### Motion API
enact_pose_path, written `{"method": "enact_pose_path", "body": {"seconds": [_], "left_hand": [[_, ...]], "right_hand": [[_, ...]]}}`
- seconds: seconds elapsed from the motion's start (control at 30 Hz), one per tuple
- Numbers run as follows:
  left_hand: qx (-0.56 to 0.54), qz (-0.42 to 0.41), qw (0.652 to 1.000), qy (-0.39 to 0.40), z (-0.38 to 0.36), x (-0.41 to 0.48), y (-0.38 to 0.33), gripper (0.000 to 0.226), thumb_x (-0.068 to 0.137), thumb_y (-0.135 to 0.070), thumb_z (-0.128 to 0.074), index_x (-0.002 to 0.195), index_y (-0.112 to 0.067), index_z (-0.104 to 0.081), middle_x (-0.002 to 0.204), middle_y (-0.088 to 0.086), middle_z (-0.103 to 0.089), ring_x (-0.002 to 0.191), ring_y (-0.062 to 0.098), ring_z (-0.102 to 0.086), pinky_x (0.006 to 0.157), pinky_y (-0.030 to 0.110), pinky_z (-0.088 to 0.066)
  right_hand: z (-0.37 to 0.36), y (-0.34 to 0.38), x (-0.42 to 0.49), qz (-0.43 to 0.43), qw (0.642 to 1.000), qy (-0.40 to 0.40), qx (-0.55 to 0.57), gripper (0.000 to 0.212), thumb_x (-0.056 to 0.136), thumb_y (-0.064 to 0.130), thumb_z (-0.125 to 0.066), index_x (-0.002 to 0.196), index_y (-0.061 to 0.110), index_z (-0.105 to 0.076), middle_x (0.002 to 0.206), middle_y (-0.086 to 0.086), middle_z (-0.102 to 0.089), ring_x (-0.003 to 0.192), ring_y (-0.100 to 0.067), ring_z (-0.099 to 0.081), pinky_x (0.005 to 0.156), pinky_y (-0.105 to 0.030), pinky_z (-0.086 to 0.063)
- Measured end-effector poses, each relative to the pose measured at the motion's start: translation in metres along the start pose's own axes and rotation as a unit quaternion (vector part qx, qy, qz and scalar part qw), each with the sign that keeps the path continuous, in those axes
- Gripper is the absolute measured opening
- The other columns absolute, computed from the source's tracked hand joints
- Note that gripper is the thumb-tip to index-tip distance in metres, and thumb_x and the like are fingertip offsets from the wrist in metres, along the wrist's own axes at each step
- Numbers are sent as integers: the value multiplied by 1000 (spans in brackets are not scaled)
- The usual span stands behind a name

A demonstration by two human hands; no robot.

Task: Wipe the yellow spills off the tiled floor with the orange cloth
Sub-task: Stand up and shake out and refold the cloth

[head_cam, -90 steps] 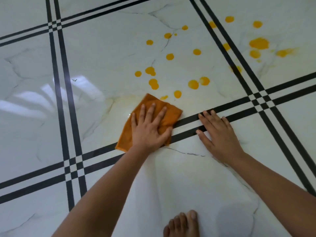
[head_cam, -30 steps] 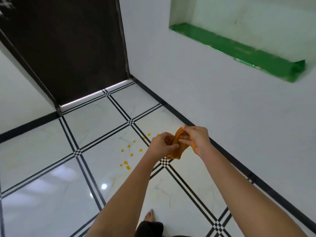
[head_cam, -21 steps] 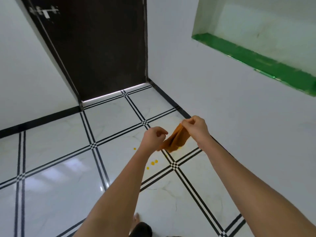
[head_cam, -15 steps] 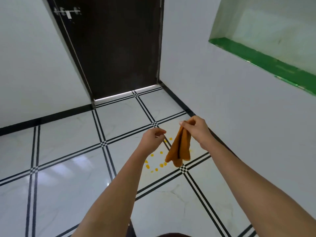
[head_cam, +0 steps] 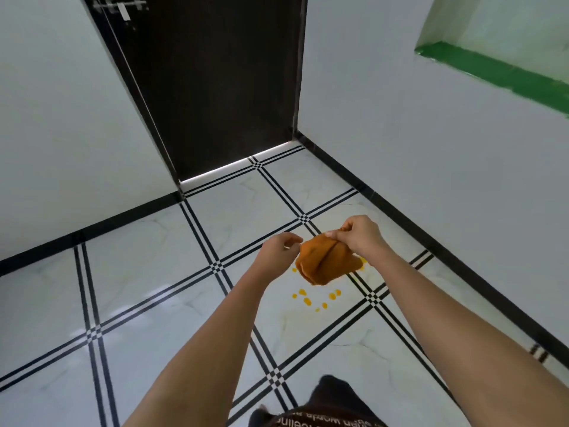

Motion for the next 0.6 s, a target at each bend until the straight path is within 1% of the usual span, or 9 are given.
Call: {"method": "enact_pose_path", "body": {"seconds": [0.07, 0.1, 0.17, 0.2, 0.3, 0.4, 0.47, 0.53, 0.6], "left_hand": [[0, 0, 1000, 12, 15, 18, 10, 29, 95, -19, -47, 121, -14, -59, 121, 2, -60, 107, 12, -53, 86, 22, -39], [2, 0, 1000, 15, 19, 25, 14, 29, 95, -20, -47, 122, -15, -58, 122, 1, -60, 106, 11, -53, 85, 22, -39], [14, -1, 999, 30, 30, 50, 25, 30, 95, -21, -46, 122, -16, -57, 122, 0, -59, 101, 8, -50, 82, 21, -38], [19, -4, 999, 37, 34, 63, 29, 30, 95, -21, -46, 122, -16, -57, 121, 0, -59, 99, 7, -49, 81, 21, -38], [29, -8, 998, 59, 46, 104, 38, 29, 95, -22, -46, 121, -17, -58, 120, 0, -60, 98, 7, -49, 80, 20, -38], [39, -6, 996, 83, 60, 162, 45, 29, 95, -23, -46, 121, -19, -58, 118, 2, -60, 97, 9, -51, 78, 21, -39], [56, -8, 992, 110, 67, 196, 45, 29, 94, -23, -45, 121, -19, -58, 117, 3, -61, 95, 11, -53, 76, 21, -39], [77, -8, 987, 143, 71, 232, 45, 30, 95, -23, -45, 122, -18, -57, 119, 5, -60, 99, 15, -56, 77, 22, -41], [87, -12, 983, 161, 75, 269, 43, 31, 95, -23, -44, 124, -17, -55, 123, 6, -59, 109, 18, -55, 83, 23, -41]], "right_hand": [[-16, 18, 15, -2, 999, -23, 27, 37, 77, 34, -74, 81, 0, -59, 78, -14, -62, 75, -28, -61, 65, -38, -55], [-21, 25, 20, 2, 999, -34, 18, 37, 79, 35, -71, 81, 2, -57, 78, -13, -60, 74, -26, -60, 64, -36, -53], [-32, 39, 39, 8, 998, -51, -23, 36, 82, 40, -66, 81, 6, -55, 78, -9, -57, 73, -21, -54, 62, -29, -41], [-36, 45, 49, 10, 997, -60, -37, 36, 83, 42, -64, 80, 7, -52, 77, -7, -55, 73, -20, -52, 62, -28, -36], [-45, 54, 83, 1, 996, -81, -28, 37, 86, 43, -60, 77, 9, -48, 73, -5, -52, 72, -21, -52, 62, -28, -36], [-51, 57, 129, -37, 991, -120, 42, 38, 84, 41, -64, 74, 7, -49, 65, -1, -49, 66, -18, -48, 59, -28, -36], [-53, 55, 157, -84, 983, -137, 91, 39, 81, 41, -68, 73, 7, -52, 63, -1, -50, 68, -23, -53, 60, -34, -43], [-55, 50, 185, -146, 965, -155, 155, 39, 78, 41, -71, 77, 5, -55, 65, -5, -54, 71, -29, -58, 64, -41, -53], [-57, 46, 208, -204, 931, -163, 254, 36, 76, 36, -74, 82, 4, -57, 71, -10, -58, 71, -29, -61, 59, -40, -55]]}}
Point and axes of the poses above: each hand's wrist, its own x-axis towards the middle knuckle, its own z-axis out of the back of the hand, y = z × x, the point moved 6 cm from there along x, towards the middle knuckle
